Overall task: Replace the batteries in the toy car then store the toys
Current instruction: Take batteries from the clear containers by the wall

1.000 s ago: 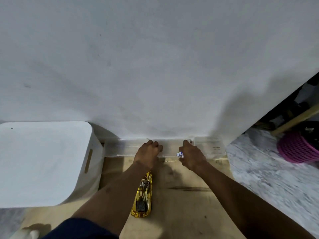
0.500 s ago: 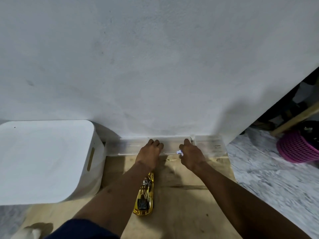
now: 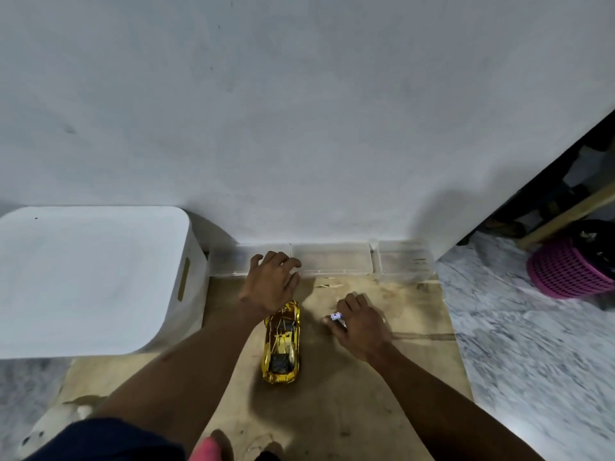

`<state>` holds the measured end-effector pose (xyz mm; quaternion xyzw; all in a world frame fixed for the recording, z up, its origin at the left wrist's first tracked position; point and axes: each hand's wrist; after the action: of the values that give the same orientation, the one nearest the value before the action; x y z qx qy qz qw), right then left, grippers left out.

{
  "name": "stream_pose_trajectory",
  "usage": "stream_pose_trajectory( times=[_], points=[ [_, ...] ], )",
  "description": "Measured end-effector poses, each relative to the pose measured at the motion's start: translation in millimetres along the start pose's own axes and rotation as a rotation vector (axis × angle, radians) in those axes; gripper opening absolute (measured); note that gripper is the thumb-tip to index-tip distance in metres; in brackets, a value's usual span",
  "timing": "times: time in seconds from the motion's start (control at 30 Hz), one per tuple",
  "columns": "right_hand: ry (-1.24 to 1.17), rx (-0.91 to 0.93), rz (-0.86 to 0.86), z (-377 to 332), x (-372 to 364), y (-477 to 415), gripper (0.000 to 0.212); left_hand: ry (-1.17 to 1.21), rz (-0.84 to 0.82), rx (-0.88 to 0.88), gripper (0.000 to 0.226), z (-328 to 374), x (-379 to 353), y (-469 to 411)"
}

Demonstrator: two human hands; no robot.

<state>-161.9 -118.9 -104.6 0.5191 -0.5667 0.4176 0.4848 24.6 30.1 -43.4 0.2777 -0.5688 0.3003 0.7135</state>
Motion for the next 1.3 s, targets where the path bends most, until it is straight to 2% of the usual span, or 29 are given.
stream_pose_trajectory(
  times=[0.2,0.37,0.43,0.63,0.83,0.9,1.03,1.1,1.2,1.3],
  points=[
    [0.116,0.003,0.079,-8,-15,10,0.036,-0.034,-0.051,0.056,0.036,-18,-4,14],
    [0.105,0.030,0.128,-3,-21,9,0.032,-0.044,-0.061,0.071,0.041,-25,-2,19],
    [0.085,0.021,0.123,-1,-25,10,0.033,-0.055,-0.076,0.093,0.046,-27,-1,19],
    [0.061,-0.003,0.104,0,-29,10,0.034,-0.143,-0.257,0.231,0.070,-36,-11,17],
    [0.051,0.005,0.114,1,-26,9,0.034,-0.149,-0.237,0.231,0.079,-41,-24,19],
    [0.031,0.024,0.168,0,-22,8,0.033,-0.136,-0.253,0.231,0.071,-42,-23,18],
    [-0.089,0.116,0.418,-12,-4,-26,0.022,-0.085,-0.280,0.213,0.066,-46,-14,16],
    [-0.134,0.184,0.460,-27,6,-60,0.018,-0.070,-0.269,0.221,0.065,-52,-10,16],
    [-0.213,0.268,0.364,-52,25,-109,0.023,-0.007,-0.214,0.232,0.066,-60,-1,14],
    [-0.149,0.328,0.046,-70,38,-146,0.033,0.056,-0.184,0.264,0.069,-68,7,8]
  ],
)
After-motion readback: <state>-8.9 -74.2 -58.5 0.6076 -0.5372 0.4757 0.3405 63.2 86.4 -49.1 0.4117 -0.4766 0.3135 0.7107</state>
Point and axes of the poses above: each hand's wrist, its own y-axis away from the middle knuckle, its own x-axis out of the back of the hand, z = x × y, and after that the axes turned 13 degrees about x, right-handed
